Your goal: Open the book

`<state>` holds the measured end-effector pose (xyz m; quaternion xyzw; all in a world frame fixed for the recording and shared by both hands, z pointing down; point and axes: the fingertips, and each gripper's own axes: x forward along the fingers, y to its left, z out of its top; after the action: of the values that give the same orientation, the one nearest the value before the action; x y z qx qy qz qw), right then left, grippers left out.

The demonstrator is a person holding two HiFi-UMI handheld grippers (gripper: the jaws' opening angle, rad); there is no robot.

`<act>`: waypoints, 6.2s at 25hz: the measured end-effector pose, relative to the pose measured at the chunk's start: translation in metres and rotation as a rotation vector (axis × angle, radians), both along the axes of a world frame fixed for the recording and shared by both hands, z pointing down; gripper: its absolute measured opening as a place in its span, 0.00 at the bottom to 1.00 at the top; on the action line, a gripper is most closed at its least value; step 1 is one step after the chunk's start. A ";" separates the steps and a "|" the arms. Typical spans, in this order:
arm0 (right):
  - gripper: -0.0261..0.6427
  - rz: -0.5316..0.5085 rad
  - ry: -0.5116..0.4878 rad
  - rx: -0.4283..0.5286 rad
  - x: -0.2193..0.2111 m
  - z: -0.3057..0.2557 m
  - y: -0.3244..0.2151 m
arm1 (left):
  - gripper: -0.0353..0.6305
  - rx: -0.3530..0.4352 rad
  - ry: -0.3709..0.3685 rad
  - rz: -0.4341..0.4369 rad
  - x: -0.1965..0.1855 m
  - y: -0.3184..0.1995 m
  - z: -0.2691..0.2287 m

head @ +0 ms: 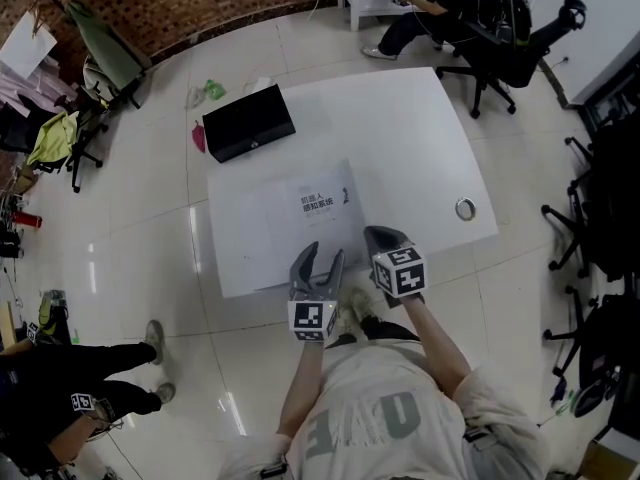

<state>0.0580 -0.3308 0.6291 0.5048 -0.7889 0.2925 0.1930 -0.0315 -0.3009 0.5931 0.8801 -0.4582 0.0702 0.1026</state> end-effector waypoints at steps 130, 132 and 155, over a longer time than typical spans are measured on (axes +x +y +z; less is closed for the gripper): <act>0.04 -0.007 -0.116 0.489 -0.022 -0.170 0.277 | 0.08 0.401 0.184 -0.383 -0.122 0.227 -0.209; 0.05 -0.006 -0.147 0.504 -0.011 -0.170 0.328 | 0.08 0.407 0.185 -0.375 -0.106 0.280 -0.204; 0.04 0.027 -0.292 0.513 0.007 -0.204 0.618 | 0.08 0.350 0.137 -0.324 -0.071 0.582 -0.194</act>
<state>0.0652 0.2872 0.4250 0.5001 -0.8497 0.1558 -0.0604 -0.1026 0.2815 0.3986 0.8024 -0.5903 -0.0876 -0.0109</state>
